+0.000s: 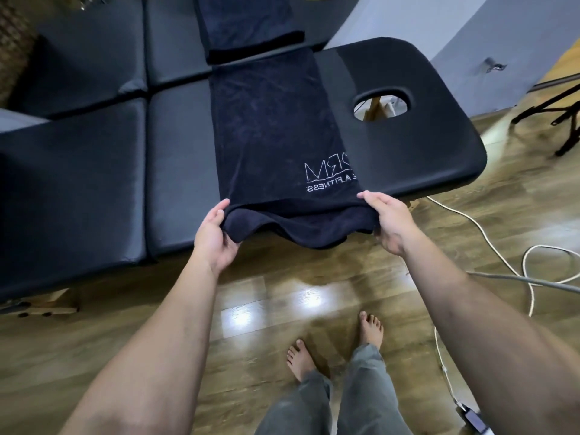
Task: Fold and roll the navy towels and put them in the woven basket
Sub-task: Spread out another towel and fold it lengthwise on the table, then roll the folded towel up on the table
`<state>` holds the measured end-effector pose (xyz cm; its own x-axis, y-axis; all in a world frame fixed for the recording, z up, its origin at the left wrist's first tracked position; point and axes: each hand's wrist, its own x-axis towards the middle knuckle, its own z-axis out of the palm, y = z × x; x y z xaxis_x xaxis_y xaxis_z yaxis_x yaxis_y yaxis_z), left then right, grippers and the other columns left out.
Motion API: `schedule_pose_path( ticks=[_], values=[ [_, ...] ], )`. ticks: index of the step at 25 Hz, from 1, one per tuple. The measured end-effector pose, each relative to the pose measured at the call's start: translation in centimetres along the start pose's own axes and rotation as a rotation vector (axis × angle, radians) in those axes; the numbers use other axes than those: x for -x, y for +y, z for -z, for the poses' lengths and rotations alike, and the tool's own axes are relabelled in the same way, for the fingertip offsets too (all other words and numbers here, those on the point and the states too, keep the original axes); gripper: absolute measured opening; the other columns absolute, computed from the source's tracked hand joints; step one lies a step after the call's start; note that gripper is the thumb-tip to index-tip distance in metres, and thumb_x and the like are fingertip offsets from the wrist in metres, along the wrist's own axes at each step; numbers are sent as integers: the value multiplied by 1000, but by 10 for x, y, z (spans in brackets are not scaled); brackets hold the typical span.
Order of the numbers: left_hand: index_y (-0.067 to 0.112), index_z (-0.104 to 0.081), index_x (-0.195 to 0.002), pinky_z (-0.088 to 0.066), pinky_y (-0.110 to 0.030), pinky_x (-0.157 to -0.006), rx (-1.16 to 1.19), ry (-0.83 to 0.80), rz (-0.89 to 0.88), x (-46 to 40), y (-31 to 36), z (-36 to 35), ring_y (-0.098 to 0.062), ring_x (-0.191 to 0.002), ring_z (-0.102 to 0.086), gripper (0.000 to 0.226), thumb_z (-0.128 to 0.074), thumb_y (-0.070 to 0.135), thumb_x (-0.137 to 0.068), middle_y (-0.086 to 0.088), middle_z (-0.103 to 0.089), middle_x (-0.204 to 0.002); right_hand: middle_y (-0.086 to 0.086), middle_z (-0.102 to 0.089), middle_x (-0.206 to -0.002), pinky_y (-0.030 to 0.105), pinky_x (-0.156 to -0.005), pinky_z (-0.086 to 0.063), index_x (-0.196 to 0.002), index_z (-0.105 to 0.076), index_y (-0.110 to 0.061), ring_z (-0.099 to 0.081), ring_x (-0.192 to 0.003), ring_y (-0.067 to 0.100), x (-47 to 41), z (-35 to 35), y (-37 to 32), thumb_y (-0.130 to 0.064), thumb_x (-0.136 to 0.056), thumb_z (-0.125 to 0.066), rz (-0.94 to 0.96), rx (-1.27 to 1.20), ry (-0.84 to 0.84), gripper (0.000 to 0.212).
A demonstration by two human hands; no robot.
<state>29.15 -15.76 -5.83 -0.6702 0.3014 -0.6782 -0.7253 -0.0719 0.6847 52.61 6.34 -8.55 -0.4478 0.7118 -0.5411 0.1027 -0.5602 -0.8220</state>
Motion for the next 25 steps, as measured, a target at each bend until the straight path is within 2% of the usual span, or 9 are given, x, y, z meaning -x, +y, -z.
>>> schedule_pose_path(
  ticks=[1,3,6,9,14,16,19,21,25],
  values=[
    [19,-70,-114,-61,-39,-86,64,-11,22,1,4,-1,-27,-105,-72,26,-46,16,-106,-11,-72,-122,0,-74,-88,23,-59,-52,-98,-74,-18,-66,-72,14,-1,0,-4,-20,-100,-59,-35,-33,-10,15],
    [18,-69,-119,-60,-43,-85,131,-29,60,3,10,-1,-31,-108,-69,30,-44,11,-103,-13,-71,-124,4,-73,-93,32,-70,-53,-107,-73,-18,-62,-76,19,-3,-1,-9,-9,-98,-48,-77,-91,-33,28],
    [20,-63,-125,-54,-43,-86,94,-79,63,4,21,-3,-30,-101,-69,56,-25,-6,-93,-11,-67,-124,-1,-71,-93,33,-74,-48,-123,-67,-19,-64,-77,15,-3,-8,-20,5,-93,-40,-61,-44,-108,47],
    [25,-57,-128,-53,-36,-85,-30,-116,-19,4,34,-12,-20,-94,-66,59,-28,-13,-95,-5,-65,-116,-1,-72,-106,30,-74,-46,-121,-66,-22,-69,-98,20,-2,-19,-35,-9,-101,-53,1,26,-116,27],
    [26,-64,-112,-50,-32,-86,-158,-132,-108,0,42,-18,-19,-102,-71,20,-50,13,-106,-2,-73,-114,-4,-77,-92,25,-68,-44,-101,-71,-20,-75,-94,18,-12,-23,-50,-24,-99,-63,84,151,-5,9],
    [22,-65,-104,-48,-26,-69,-267,-43,-136,-2,46,-18,-20,-92,-76,13,-53,20,-105,-7,-75,-107,-3,-77,-73,22,-63,-46,-89,-72,-15,-73,-74,10,-15,-22,-53,-28,-98,-65,137,238,51,17],
    [18,-59,-89,-32,-22,-45,-411,82,-126,-8,50,-22,-19,-69,-77,22,-62,37,-100,-6,-73,-73,6,-59,-56,27,-60,-38,-71,-67,-1,-48,-56,16,-26,-20,-55,-42,-91,-72,199,386,137,46],
    [18,-56,-87,-27,-23,-44,-466,149,-69,-12,53,-23,-21,-62,-75,30,-69,44,-93,-3,-66,-55,9,-46,-62,31,-60,-40,-65,-58,-4,-41,-55,19,-33,-23,-60,-48,-86,-75,141,414,175,51],
    [23,-59,-99,-31,-23,-50,-461,216,49,-25,56,-24,-15,-57,-73,29,-73,46,-89,5,-63,-49,6,-58,-80,32,-58,-56,-89,-59,-12,-61,-50,20,-45,-34,-69,-41,-87,-76,-129,331,233,34]
  ],
)
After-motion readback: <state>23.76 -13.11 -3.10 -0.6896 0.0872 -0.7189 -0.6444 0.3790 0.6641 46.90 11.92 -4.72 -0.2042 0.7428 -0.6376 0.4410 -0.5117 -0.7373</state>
